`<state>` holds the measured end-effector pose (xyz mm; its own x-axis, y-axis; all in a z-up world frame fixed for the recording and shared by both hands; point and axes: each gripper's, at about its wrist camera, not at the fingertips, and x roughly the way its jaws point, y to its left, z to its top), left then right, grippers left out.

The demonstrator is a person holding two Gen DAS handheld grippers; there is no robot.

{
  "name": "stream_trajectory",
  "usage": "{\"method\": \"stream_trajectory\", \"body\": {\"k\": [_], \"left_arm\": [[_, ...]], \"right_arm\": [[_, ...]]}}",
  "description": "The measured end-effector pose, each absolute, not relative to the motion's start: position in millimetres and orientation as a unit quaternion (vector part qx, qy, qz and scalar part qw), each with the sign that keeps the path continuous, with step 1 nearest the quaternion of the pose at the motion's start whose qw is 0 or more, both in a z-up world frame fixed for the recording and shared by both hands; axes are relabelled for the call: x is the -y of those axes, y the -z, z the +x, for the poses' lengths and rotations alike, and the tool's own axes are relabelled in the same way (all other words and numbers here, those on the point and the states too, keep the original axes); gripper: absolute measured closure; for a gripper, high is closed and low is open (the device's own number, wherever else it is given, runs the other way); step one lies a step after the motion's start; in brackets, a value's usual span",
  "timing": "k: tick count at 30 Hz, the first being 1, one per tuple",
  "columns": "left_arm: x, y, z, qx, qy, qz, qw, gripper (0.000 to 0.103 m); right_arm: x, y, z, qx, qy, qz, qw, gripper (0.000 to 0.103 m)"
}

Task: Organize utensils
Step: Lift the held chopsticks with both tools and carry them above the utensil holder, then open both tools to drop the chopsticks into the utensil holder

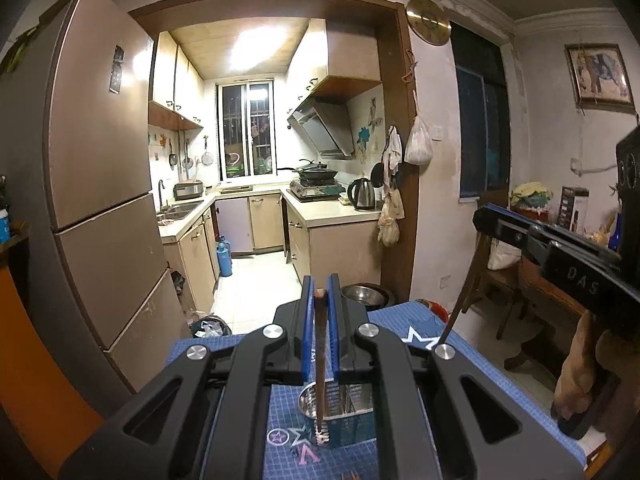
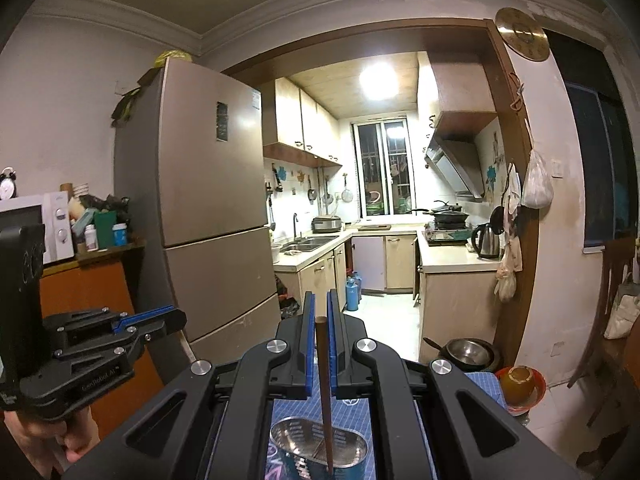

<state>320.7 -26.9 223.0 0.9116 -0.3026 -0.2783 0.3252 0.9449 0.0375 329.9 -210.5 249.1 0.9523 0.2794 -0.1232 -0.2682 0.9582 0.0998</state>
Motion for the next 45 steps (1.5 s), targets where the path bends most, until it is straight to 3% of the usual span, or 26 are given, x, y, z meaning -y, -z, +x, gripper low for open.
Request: {"method": "stream_trajectory", "body": {"k": [23, 45], "left_arm": [[37, -180, 391, -0.156, 0.166, 0.02, 0.974, 0.098], [30, -167, 404, -0.174, 0.161, 0.02, 0.971, 0.098]], "right_arm": [[198, -181, 416, -0.109, -0.13, 0.042, 0.985, 0.096], [197, -162, 430, -0.127, -0.131, 0.036, 0.983, 0.096]]}}
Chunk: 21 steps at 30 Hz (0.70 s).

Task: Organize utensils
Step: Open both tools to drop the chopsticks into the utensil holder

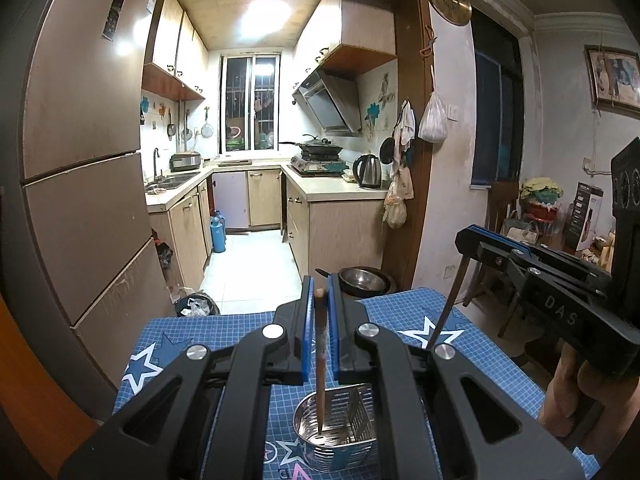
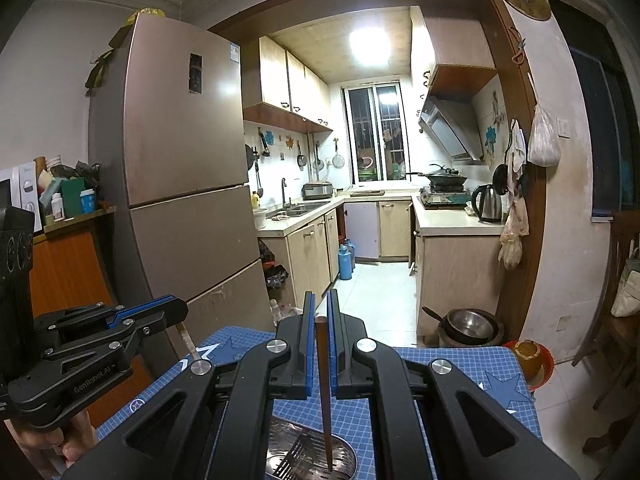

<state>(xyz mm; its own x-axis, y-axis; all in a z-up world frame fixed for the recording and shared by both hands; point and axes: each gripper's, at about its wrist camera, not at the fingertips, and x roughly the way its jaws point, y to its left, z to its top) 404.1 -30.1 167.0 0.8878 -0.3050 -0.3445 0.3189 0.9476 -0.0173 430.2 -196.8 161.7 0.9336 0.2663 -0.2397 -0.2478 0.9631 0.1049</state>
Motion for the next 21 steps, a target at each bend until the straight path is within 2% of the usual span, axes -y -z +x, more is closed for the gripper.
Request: {"method": "stream_trajectory", "body": {"k": [7, 8, 9, 11, 19, 21], "left_arm": [[32, -160, 407, -0.18, 0.159, 0.02, 0.971, 0.096], [31, -160, 409, -0.181, 0.158, 0.018, 0.971, 0.087], [30, -160, 408, -0.179, 0.156, 0.016, 0.971, 0.068], [29, -160, 405, -0.171, 0.148, 0.018, 0.974, 0.05], [22, -160, 379, -0.164, 0.151, 0.015, 0.975, 0.05], [18, -159, 362, -0.157, 0.153, 0.019, 0.975, 0.05]], "right_arm": [[197, -154, 435, -0.14, -0.14, 0.035, 0.98, 0.096], [197, -153, 435, -0.141, -0.139, 0.034, 0.98, 0.096], [197, -153, 434, -0.14, -0.138, 0.034, 0.98, 0.093], [199, -153, 431, -0.137, -0.136, 0.037, 0.98, 0.083], [205, -160, 396, -0.12, -0.136, 0.04, 0.983, 0.077], [209, -163, 370, -0.109, -0.141, 0.039, 0.983, 0.07]]}}
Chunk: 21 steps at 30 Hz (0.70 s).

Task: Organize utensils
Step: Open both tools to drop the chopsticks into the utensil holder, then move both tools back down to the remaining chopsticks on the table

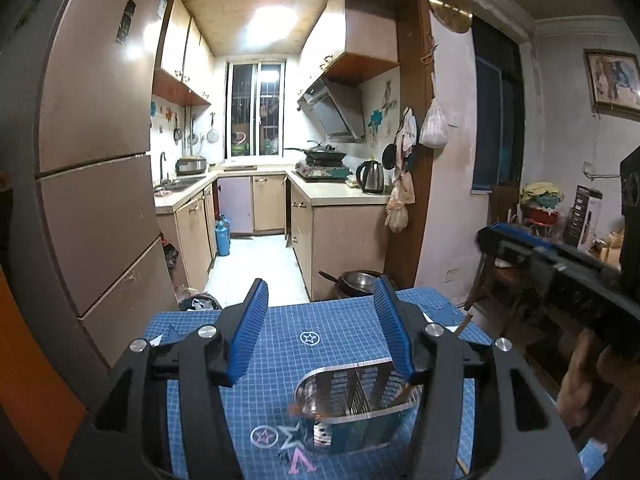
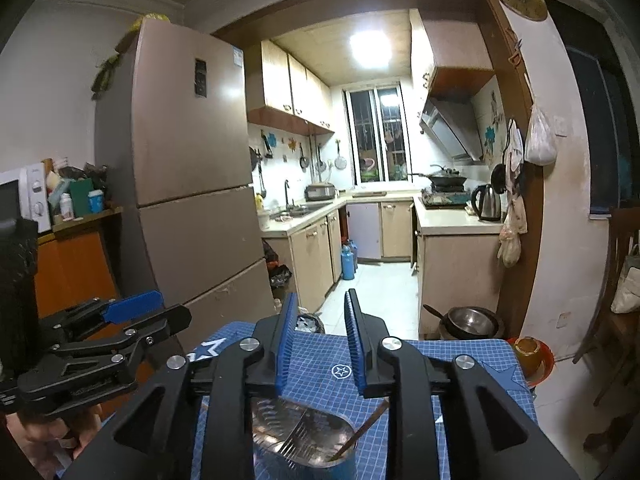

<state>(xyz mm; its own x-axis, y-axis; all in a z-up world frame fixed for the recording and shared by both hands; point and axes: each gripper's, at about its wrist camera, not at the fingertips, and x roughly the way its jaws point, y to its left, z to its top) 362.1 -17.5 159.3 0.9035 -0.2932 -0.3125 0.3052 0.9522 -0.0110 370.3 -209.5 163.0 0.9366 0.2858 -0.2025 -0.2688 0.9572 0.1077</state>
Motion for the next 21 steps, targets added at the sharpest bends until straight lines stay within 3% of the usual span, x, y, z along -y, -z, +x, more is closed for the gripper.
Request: {"method": "stream_trajectory", "body": {"k": [8, 16, 21], "left_arm": [[-27, -109, 251, -0.16, 0.15, 0.056, 0.974, 0.046], [-79, 2, 186, -0.269, 0.142, 0.06, 0.951, 0.046], [-94, 51, 174, -0.314, 0.144, 0.057, 0.937, 0.047]], "right_arm": [[213, -110, 225, -0.11, -0.178, 0.02, 0.978, 0.069], [165, 55, 126, -0.259, -0.221, 0.045, 0.939, 0.073], [131, 104, 105, -0.302, -0.211, 0.033, 0.929, 0.075]]}}
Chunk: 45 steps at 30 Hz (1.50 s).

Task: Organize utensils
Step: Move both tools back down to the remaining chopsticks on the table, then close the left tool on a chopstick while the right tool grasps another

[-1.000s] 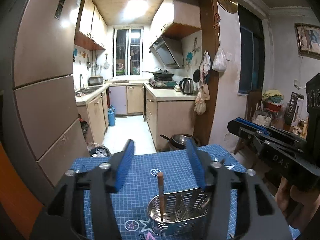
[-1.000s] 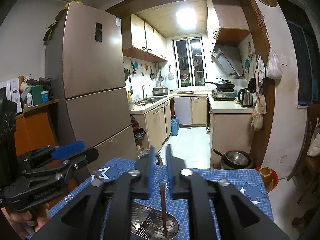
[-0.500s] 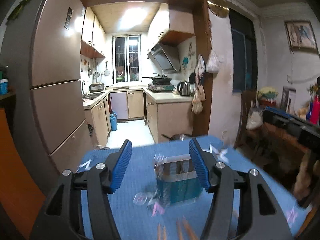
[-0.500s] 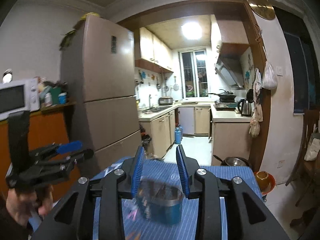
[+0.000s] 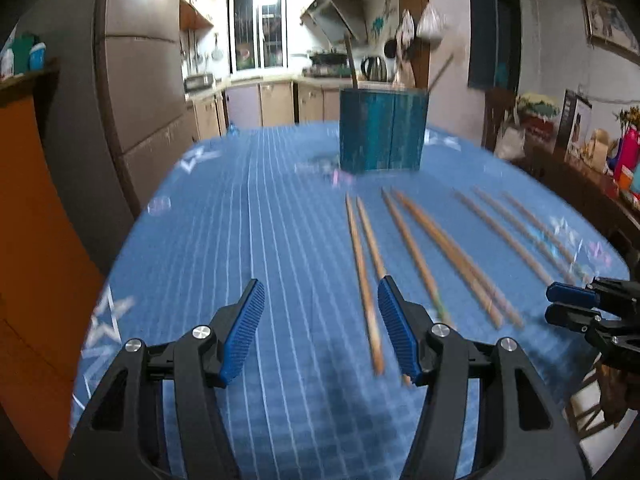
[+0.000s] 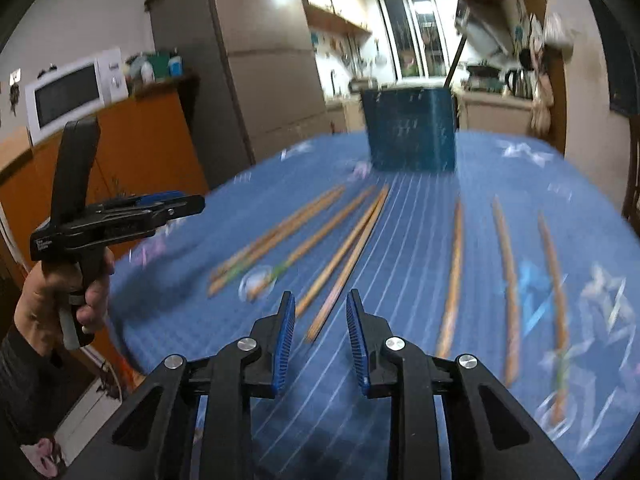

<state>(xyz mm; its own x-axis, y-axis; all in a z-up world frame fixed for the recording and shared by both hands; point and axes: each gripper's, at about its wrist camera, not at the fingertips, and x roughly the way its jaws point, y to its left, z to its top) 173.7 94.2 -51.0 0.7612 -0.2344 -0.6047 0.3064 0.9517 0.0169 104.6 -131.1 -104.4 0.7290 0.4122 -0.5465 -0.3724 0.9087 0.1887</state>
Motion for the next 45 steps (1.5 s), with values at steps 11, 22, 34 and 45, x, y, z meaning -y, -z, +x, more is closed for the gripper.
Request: {"method": "stream_trajectory", "body": {"k": [11, 22, 34, 45], "left_arm": [[-101, 85, 155, -0.333, 0.18, 0.073, 0.923, 0.056], [-84, 106, 143, -0.342, 0.214, 0.096, 0.91, 0.067], [-67, 109, 139, -0.328, 0.201, 0.098, 0.918, 0.082], [-64, 112, 131, -0.312, 0.176, 0.075, 0.931, 0.098]], "right_arm": [[108, 119, 115, -0.303, -0.173, 0.008, 0.937, 0.083], [114, 120, 116, -0.293, -0.154, -0.006, 0.944, 0.093], [113, 124, 113, -0.273, -0.142, -0.014, 0.951, 0.092], [118, 124, 105, -0.251, -0.129, 0.001, 0.959, 0.095]]}}
